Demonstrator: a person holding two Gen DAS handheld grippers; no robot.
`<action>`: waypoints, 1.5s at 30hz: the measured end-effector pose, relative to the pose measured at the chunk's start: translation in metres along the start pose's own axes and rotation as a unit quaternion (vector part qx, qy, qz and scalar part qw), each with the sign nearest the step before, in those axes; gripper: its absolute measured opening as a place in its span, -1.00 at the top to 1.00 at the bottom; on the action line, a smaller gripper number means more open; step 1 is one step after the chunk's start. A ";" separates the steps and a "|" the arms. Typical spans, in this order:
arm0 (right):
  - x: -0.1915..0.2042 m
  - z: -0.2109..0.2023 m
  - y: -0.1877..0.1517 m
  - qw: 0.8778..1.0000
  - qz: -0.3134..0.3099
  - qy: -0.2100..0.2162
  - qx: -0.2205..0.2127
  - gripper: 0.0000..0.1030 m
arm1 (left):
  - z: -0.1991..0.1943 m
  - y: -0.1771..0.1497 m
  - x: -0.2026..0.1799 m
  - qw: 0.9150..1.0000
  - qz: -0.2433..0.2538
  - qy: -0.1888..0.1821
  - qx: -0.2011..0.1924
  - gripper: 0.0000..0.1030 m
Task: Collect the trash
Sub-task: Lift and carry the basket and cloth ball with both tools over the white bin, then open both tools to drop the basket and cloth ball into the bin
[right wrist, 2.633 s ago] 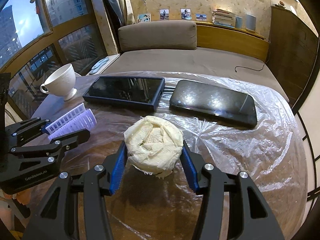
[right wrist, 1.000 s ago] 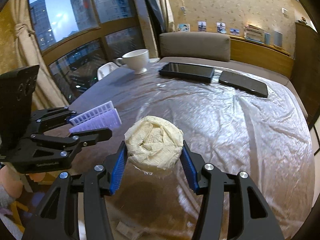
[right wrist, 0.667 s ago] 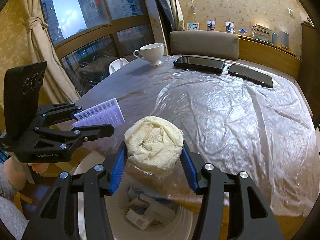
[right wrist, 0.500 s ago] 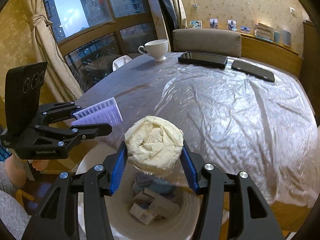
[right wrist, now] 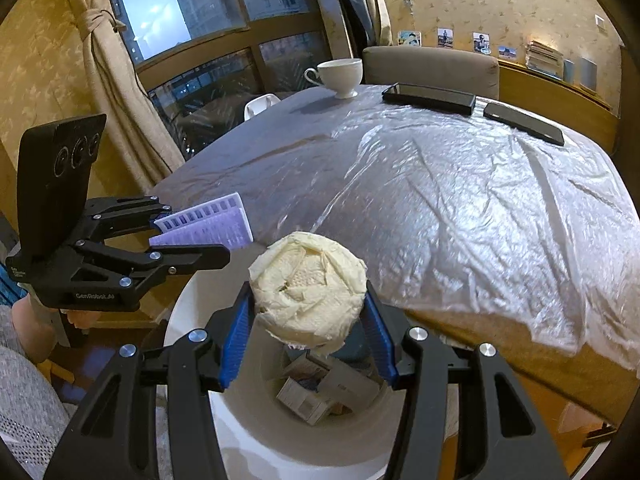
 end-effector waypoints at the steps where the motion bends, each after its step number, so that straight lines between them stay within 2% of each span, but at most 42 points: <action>1: 0.001 0.000 -0.002 1.000 0.001 0.001 0.002 0.00 | -0.001 -0.002 -0.001 1.000 0.001 -0.001 0.002 0.10; 12: 0.006 0.010 -0.029 0.999 0.004 -0.002 0.035 0.00 | 0.010 -0.032 -0.010 0.999 0.005 -0.003 0.038 0.10; 21: 0.004 0.028 -0.051 0.998 0.009 -0.014 0.063 0.00 | 0.024 -0.050 -0.009 0.998 0.013 0.010 0.063 0.10; 38: -0.003 0.051 -0.073 0.995 0.007 -0.042 0.094 -0.04 | 0.047 -0.069 -0.007 0.994 0.029 0.022 0.100 0.09; 39: -0.003 0.051 -0.073 0.995 0.005 -0.047 0.093 -0.25 | 0.047 -0.070 -0.007 0.994 0.033 0.021 0.100 -0.01; 40: -0.002 0.050 -0.072 0.995 0.004 -0.052 0.086 -0.40 | 0.048 -0.070 -0.007 0.994 0.035 0.027 0.099 -0.24; 41: -0.002 0.048 -0.071 0.995 0.003 -0.053 0.081 -0.52 | 0.048 -0.069 -0.007 0.994 0.036 0.029 0.096 -0.29; 44: -0.001 0.046 -0.068 0.996 0.001 -0.052 0.077 -0.52 | 0.047 -0.067 -0.006 0.995 0.033 0.029 0.093 -0.33; 45: -0.001 0.046 -0.068 0.996 0.001 -0.053 0.076 -0.52 | 0.046 -0.067 -0.006 0.995 0.031 0.030 0.093 -0.42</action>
Point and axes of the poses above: each gripper's, at about its wrist camera, not at the fingertips, and z roughly the way its jaws point, x to its left, y to its top, the point moved 4 cm from there along z, roughly the way its jaws point, and after that the axes turned 12 degrees about -x, right-handed, at the moved point
